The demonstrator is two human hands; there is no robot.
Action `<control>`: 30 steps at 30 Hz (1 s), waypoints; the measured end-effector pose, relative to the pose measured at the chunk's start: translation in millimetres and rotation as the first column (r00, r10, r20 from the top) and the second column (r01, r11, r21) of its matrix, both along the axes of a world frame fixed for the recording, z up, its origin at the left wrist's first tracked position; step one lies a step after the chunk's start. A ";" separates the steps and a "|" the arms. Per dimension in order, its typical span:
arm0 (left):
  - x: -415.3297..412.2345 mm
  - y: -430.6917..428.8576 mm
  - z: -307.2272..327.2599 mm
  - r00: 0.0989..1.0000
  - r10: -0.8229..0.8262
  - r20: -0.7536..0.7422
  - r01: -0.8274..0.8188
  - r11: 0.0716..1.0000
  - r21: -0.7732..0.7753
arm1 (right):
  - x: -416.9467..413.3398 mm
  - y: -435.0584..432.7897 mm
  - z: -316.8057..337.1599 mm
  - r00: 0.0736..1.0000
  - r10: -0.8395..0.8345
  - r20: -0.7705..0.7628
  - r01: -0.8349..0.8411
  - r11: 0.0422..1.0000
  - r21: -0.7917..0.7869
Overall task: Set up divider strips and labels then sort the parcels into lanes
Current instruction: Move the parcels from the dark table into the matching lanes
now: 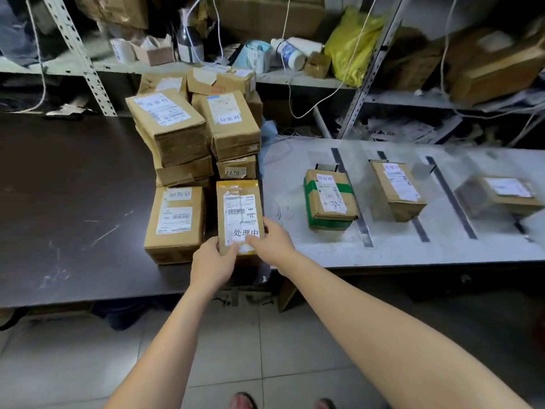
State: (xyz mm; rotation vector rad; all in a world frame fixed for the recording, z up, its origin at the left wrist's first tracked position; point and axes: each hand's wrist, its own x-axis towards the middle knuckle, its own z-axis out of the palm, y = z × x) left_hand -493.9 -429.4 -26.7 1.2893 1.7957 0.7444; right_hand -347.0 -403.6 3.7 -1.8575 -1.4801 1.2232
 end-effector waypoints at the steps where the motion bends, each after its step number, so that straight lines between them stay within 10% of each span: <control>1: 4.9 0.4 4.3 1.000 0.001 0.006 -0.001 1.000 0.019 | 7.3 -0.7 4.2 1.000 -0.010 -0.008 0.010 1.000 0.010; 30: 439.4 38.3 112.2 0.974 -0.203 -0.099 0.219 0.954 0.202 | 450.5 12.8 75.5 0.964 -0.235 -0.122 0.253 0.953 0.167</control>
